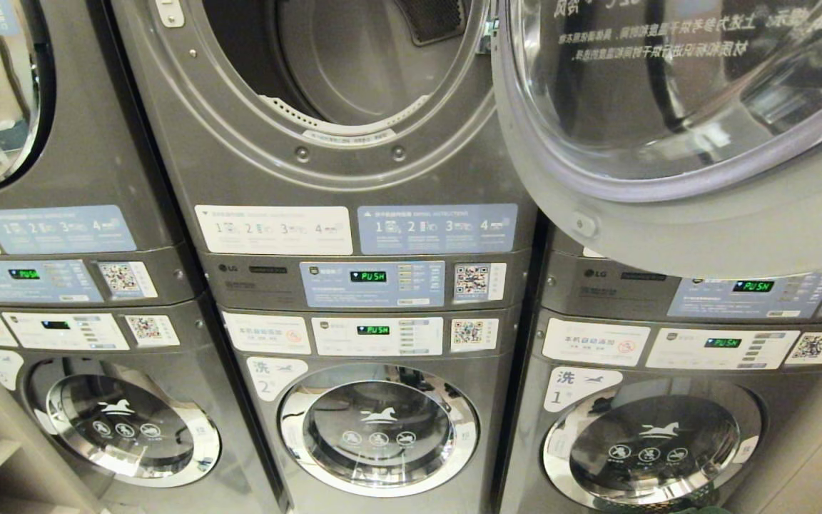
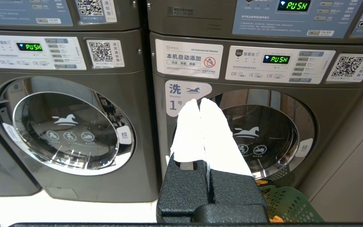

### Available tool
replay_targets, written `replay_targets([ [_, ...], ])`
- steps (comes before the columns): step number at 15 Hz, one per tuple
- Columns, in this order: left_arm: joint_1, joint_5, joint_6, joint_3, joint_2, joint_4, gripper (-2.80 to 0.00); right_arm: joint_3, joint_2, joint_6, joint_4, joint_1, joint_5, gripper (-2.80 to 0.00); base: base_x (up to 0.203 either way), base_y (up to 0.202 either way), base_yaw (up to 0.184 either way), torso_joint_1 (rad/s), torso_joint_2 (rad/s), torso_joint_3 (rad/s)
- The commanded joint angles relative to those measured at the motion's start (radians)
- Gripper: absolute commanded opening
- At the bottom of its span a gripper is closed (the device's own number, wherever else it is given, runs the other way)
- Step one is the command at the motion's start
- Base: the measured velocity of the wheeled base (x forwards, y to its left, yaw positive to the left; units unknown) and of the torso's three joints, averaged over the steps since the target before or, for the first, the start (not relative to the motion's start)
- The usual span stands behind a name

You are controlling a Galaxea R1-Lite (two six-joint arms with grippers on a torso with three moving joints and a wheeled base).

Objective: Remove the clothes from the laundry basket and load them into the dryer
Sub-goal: Take the clothes out of the basket

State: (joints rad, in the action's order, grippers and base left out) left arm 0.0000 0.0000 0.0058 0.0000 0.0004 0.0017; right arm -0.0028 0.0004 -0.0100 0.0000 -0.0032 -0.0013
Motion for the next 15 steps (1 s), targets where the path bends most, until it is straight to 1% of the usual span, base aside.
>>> replay_targets([
  [1,0.0,0.0,0.0,0.0,0.0,0.0,-2.8,0.001,0.0,-0.001,0.0,0.0,0.001,-2.8,0.0,0.0,0.0,0.0,0.0,0.0],
  [15,0.0,0.0,0.002,0.0,0.0,0.0,-2.8,0.001,0.0,0.005,-0.002,0.0,0.0,-2.8,0.0,0.0,0.0,0.0,0.0,0.0],
])
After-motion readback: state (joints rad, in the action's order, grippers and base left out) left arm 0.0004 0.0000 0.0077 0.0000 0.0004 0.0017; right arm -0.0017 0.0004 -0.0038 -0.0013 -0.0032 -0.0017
